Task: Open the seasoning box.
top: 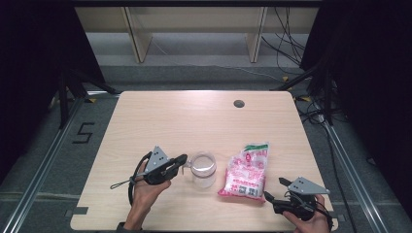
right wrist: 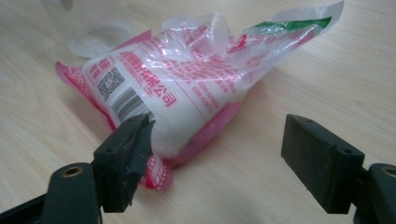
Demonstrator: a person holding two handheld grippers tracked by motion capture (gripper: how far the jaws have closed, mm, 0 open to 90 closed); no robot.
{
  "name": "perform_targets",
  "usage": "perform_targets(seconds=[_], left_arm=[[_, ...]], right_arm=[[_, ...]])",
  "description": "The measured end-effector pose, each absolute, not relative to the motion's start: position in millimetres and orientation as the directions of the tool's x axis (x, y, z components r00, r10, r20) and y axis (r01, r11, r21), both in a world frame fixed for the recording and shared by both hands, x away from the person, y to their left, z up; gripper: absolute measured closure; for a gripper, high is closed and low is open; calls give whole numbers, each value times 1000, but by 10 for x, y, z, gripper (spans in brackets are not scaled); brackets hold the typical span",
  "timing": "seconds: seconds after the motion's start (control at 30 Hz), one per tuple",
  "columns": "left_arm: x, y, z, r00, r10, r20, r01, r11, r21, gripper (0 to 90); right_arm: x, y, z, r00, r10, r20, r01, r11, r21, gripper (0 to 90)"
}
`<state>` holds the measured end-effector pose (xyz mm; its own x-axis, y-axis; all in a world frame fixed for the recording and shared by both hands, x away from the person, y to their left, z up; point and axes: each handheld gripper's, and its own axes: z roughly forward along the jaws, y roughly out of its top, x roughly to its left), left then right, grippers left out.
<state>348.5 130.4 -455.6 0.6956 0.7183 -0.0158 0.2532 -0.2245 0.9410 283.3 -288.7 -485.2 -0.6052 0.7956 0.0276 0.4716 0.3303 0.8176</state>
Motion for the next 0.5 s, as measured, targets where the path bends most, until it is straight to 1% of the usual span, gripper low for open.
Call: perform_targets(seconds=[0.03, 0.07, 0.1, 0.13, 0.17, 0.2, 0.23, 0.27, 0.3, 0.33, 0.37, 0.4, 0.43, 0.47, 0.5], left_arm=[[3482, 1302, -4555, 696, 718, -15, 253, -225, 941, 880], [3481, 1302, -4555, 696, 718, -15, 253, -226, 941, 880], [3482, 1304, -4556, 695, 719, -20, 257, -222, 941, 880], [3486, 1303, -4561, 697, 717, -27, 255, -212, 943, 880], [3496, 1313, -4562, 704, 710, -23, 247, -215, 945, 879], [3488, 1310, -4566, 698, 715, -33, 256, -206, 944, 880], [3491, 1313, -4565, 701, 713, -23, 247, -212, 945, 880], [3490, 1313, -4566, 701, 713, -29, 252, -209, 945, 880], [3489, 1314, -4568, 698, 714, -43, 261, -198, 945, 879], [3488, 1310, -4577, 694, 718, -62, 269, -179, 946, 879], [3489, 1317, -4576, 696, 716, -54, 266, -187, 946, 879], [3488, 1319, -4577, 697, 715, -53, 265, -189, 946, 879], [3489, 1320, -4579, 698, 714, -56, 267, -186, 946, 879], [3489, 1323, -4578, 697, 715, -56, 267, -186, 946, 879], [3489, 1329, -4576, 697, 715, -52, 267, -191, 945, 879]], right_arm=[[2825, -2882, -4844, -599, 800, 23, 466, 326, 822, 251], [2828, -2876, -4840, -610, 792, 28, 455, 322, 830, 237], [2806, -2854, -4834, -604, 796, 47, 466, 305, 831, 212], [2822, -2849, -4831, -632, 774, 25, 433, 326, 840, 186], [2795, -2823, -4821, -627, 778, 36, 452, 326, 830, 184], [2809, -2812, -4820, -645, 764, -12, 402, 352, 845, 179], [2796, -2778, -4813, -658, 752, -21, 388, 363, 847, 168], [2785, -2745, -4805, -674, 739, -9, 390, 366, 845, 151], [2786, -2720, -4795, -684, 728, -45, 360, 390, 847, 153], [2778, -2686, -4784, -697, 714, -60, 348, 410, 843, 153], [2776, -2655, -4779, -710, 700, -81, 329, 431, 840, 153], [2760, -2623, -4771, -714, 697, -74, 336, 433, 837, 154], [2758, -2582, -4768, -729, 679, -88, 318, 449, 835, 155], [2757, -2557, -4762, -734, 673, -93, 311, 455, 834, 166], [2757, -2534, -4758, -735, 671, -96, 311, 460, 832, 227]])
